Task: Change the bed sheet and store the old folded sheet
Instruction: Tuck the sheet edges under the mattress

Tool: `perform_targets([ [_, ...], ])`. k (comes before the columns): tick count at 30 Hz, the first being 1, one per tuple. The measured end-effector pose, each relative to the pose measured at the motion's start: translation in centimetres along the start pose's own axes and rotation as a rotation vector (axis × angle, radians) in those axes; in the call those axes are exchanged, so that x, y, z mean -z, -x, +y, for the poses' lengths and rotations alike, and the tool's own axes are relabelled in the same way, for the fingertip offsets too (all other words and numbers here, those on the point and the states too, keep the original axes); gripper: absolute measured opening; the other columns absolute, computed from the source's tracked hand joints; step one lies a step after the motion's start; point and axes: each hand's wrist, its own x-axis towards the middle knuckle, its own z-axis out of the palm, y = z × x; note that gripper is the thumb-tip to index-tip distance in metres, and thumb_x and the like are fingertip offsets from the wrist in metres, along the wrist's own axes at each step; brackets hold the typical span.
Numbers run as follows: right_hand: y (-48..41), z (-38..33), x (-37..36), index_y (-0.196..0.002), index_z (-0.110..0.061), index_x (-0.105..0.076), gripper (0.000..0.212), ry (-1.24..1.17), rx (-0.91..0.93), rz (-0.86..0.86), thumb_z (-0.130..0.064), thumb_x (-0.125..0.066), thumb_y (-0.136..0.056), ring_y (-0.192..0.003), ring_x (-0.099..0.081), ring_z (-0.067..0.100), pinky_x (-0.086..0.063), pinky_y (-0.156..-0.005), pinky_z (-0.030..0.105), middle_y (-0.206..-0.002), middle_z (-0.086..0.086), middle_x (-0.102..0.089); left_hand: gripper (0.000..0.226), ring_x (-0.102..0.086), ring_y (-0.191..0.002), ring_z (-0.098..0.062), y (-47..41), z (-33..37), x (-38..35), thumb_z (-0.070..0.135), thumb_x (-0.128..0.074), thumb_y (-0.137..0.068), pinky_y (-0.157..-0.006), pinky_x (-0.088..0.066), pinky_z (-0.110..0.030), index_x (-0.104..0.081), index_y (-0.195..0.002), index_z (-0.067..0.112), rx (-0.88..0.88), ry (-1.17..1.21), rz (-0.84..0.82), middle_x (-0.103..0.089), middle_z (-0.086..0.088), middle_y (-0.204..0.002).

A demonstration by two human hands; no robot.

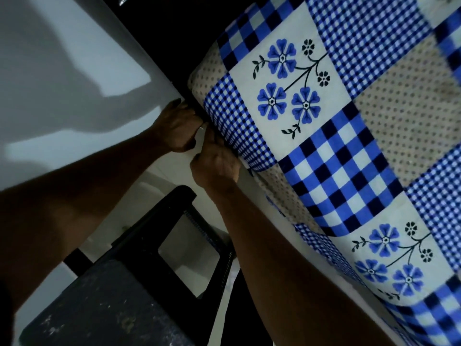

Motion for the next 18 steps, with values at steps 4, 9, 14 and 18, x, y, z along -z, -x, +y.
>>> perform_targets([
  [4, 2.3, 2.3, -0.6, -0.160, -0.013, -0.005, 0.084, -0.006, -0.008, -0.003, -0.025, -0.051, -0.091, -0.153, -0.007, 0.029, -0.012, -0.123, 0.052, -0.168, 0.005, -0.008, 0.031, -0.061, -0.086, -0.043, -0.2, 0.3, -0.7, -0.005, -0.067, -0.059, -0.072, -0.045, -0.043, -0.064, -0.090, -0.005, -0.005, -0.004, 0.073, -0.065, -0.025, -0.091],
  [9, 0.6, 1.8, -0.5, -0.159, -0.016, -0.016, 0.080, -0.035, -0.092, 0.019, -0.031, -0.055, -0.090, -0.146, -0.028, 0.032, -0.034, -0.112, 0.050, -0.162, 0.008, -0.028, 0.024, -0.057, -0.083, -0.037, 0.3, 0.1, -0.8, 0.010, -0.055, -0.065, -0.063, -0.044, -0.036, -0.064, -0.082, -0.004, -0.076, 0.026, 0.187, -0.064, -0.021, -0.088],
  [14, -0.6, 1.3, -0.1, -0.160, -0.019, -0.005, 0.088, -0.073, -0.144, -0.045, -0.056, -0.052, -0.094, -0.152, -0.013, 0.029, -0.023, -0.117, 0.049, -0.166, 0.007, -0.012, 0.058, -0.054, -0.117, -0.038, 2.3, 2.2, -1.3, 0.008, -0.053, -0.068, -0.080, -0.050, -0.042, -0.062, -0.123, -0.006, -0.065, 0.093, 0.305, -0.061, -0.021, -0.128],
  [18, -0.8, 2.1, 0.1, -0.161, -0.020, -0.003, 0.093, -0.106, -0.122, -0.102, -0.047, -0.058, -0.091, -0.153, -0.012, 0.029, -0.024, -0.119, 0.053, -0.167, 0.005, -0.009, 0.069, -0.050, -0.125, -0.040, 2.6, 2.0, -1.8, 0.004, -0.052, -0.063, -0.092, -0.042, -0.043, -0.059, -0.131, 0.000, -0.112, -0.037, 0.170, -0.057, -0.018, -0.134],
])
